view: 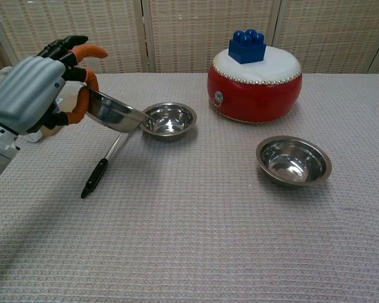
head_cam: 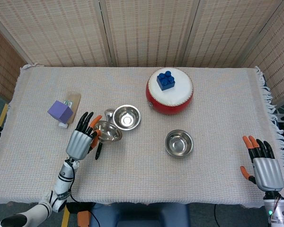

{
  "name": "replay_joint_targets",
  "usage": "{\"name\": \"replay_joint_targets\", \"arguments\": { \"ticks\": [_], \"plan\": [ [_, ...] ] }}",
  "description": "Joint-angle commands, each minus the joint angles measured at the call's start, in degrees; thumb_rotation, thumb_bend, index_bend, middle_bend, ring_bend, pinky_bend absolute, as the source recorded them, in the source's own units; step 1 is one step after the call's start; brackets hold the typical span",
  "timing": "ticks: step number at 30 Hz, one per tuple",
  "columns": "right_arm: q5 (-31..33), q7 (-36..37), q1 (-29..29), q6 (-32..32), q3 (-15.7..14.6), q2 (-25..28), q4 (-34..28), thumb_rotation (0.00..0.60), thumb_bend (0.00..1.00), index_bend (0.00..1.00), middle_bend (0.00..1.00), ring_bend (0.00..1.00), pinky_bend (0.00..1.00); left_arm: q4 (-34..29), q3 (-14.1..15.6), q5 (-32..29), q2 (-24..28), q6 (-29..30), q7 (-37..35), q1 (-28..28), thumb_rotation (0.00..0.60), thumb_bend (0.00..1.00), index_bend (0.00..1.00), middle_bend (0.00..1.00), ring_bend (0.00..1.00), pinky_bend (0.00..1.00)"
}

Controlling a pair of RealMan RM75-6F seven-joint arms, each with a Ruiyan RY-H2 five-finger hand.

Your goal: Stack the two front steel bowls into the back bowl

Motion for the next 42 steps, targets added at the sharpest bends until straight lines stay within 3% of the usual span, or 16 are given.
{"name": "replay_joint_targets", "arguments": {
  "ticks": [1,6,10,15,20,29,31,35,37,42],
  "plan": [
    [0.7,-0.3,0.2,-0.4,0.3,-0.1,0.1,0.6,0.21,0.0,0.0,0.0,0.0,2.4,-3.1,-3.4,-1.4,-3.0,-2.5,-4.3,0.6,0.66,0.74,0.15,0.0,0.07],
    [2.1,-0.6,0.3,-0.6,1.0,-0.2,0.3,0.6,0.21,0.0,0.0,0.0,0.0,6.7,-6.1,-7.4,-5.0,-7.8,-5.3,-9.8,0.6,0.64,0.71,0.18,0.01,0.06],
    [3.2,-0.7,0.6,-1.4,1.3,-0.2,0.4,0.6,0.21,0.0,0.0,0.0,0.0,11.4,-6.6,-9.2,-8.5,-12.0,-4.9,-14.8,0.6,0.64,0.7,0.18,0.01,0.06],
    [3.9,-0.2,0.4,-1.0,1.7,0.2,0.0,0.6,0.21,0.0,0.0,0.0,0.0,16.3,-5.7,-10.0,-12.2,-14.9,-3.9,-18.7,0.6,0.63,0.69,0.18,0.01,0.05],
    [4.1,0.8,0.5,-1.5,1.6,0.8,-0.1,0.6,0.21,0.0,0.0,0.0,0.0,20.2,-3.6,-10.1,-14.3,-17.2,-2.7,-20.2,0.6,0.53,0.65,0.17,0.01,0.03],
    [3.9,1.8,0.6,-2.3,1.1,1.8,-0.5,0.6,0.21,0.0,0.0,0.0,0.0,23.7,-3.5,-12.3,-15.5,-21.7,-2.2,-21.7,0.6,0.51,0.61,0.16,0.0,0.02],
    [4.1,2.2,0.5,-2.1,1.3,2.0,-0.5,0.6,0.21,0.0,0.0,0.0,0.0,24.4,-3.3,-13.0,-15.6,-23.1,-1.9,-21.9,0.6,0.5,0.53,0.14,0.0,0.02],
    [4.5,2.1,0.6,-2.5,1.3,2.0,-0.6,0.6,0.21,0.0,0.0,0.0,0.0,24.8,-2.0,-13.3,-15.6,-27.7,1.0,-21.6,0.6,0.5,0.19,0.03,0.0,0.0],
    [4.4,2.1,0.7,-2.7,1.2,2.0,-0.7,0.6,0.21,0.0,0.0,0.0,0.0,24.6,-1.7,-13.7,-15.4,-28.0,2.3,-21.6,0.6,0.5,0.09,0.0,0.0,0.0],
    [4.4,2.3,0.7,-2.8,1.1,2.1,-0.7,0.6,0.21,0.0,0.0,0.0,0.0,22.4,-0.5,-14.0,-14.1,-29.7,4.0,-20.4,0.6,0.5,0.0,0.0,0.0,0.0]
  ]
}}
